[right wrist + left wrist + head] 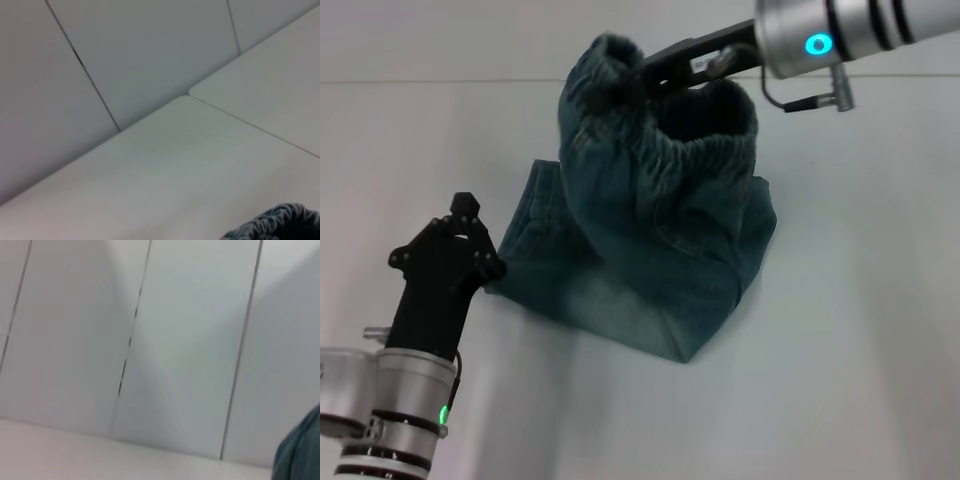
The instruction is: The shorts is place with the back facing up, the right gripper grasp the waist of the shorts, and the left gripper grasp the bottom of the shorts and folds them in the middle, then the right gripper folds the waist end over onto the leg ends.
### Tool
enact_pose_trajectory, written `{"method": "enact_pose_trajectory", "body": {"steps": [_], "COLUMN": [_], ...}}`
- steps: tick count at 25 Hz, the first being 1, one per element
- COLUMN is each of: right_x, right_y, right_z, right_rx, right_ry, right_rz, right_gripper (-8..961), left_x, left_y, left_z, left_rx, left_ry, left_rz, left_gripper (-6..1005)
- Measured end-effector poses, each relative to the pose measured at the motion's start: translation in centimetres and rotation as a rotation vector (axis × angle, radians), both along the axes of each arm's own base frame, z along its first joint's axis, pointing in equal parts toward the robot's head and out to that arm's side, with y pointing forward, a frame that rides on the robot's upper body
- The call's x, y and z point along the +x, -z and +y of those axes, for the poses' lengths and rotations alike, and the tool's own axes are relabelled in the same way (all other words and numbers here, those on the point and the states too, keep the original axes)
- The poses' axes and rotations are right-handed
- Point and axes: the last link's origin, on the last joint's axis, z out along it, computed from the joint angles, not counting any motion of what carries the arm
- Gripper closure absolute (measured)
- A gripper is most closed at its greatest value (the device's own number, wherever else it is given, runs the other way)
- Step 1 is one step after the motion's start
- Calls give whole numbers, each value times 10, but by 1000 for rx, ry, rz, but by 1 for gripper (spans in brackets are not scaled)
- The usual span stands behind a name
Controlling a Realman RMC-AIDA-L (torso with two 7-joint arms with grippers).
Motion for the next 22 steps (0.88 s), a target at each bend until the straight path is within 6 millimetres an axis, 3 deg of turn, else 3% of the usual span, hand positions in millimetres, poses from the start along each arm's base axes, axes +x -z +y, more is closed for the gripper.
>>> {"method": "enact_pose_trajectory", "body": {"steps": [2, 9, 13, 18, 22], "right_x": [-2, -5, -1, 40, 95], "right_y": [4, -1, -15, -43, -60], "right_z": [-1, -4, -4, -17, -45], "right_rx": [-2, -18, 23, 161, 312], "right_ry": [-15, -22, -44, -69, -120], "right_rz": [-19, 25, 65, 224, 329], "right_gripper": [817, 554, 394, 155, 127], "left_x": [1, 1, 2, 11, 14], "left_y": [-1, -4, -8, -8, -8], "left_z": [-1, -1, 0, -1, 3], "left_rx": [9, 21, 43, 20, -38], "left_ry": [8, 14, 29, 134, 241], "left_rz": [-1, -1, 0, 10, 71], "left_gripper": [998, 998, 999, 999, 998]}}
